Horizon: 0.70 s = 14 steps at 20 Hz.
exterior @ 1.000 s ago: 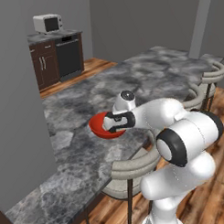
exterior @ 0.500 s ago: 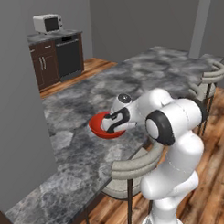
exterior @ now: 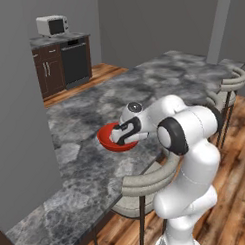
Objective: Retrieve the apple and peach from the fridge and place them into the bowl on the dining table.
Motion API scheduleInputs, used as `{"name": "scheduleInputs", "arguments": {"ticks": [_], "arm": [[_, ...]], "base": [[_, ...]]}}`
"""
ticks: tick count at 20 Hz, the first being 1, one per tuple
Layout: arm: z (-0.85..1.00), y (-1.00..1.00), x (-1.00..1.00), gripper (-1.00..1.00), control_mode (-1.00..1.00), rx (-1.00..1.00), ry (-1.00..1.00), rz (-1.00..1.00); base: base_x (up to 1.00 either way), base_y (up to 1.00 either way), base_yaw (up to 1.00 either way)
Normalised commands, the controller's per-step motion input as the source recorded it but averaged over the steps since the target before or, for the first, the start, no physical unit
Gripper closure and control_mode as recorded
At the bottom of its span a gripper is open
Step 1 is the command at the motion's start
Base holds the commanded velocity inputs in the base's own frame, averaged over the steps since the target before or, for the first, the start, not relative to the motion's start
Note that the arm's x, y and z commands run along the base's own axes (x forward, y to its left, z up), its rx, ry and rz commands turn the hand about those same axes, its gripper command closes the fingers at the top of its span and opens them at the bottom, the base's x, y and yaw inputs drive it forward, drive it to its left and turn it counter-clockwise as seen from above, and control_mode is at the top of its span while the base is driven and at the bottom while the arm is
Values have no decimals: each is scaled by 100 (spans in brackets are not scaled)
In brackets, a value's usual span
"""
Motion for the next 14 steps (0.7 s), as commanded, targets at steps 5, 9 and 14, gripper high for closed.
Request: {"name": "scheduleInputs", "arguments": {"ticks": [5,9,14], "arm": [[34,1,-28,-100,-100,-2,0,0],[75,0,-83,-100,-100,-3,-17,0],[92,-29,-99,-100,-100,0,-9,0]], "base": [[0,0,0],[0,0,0],[0,0,0]]}}
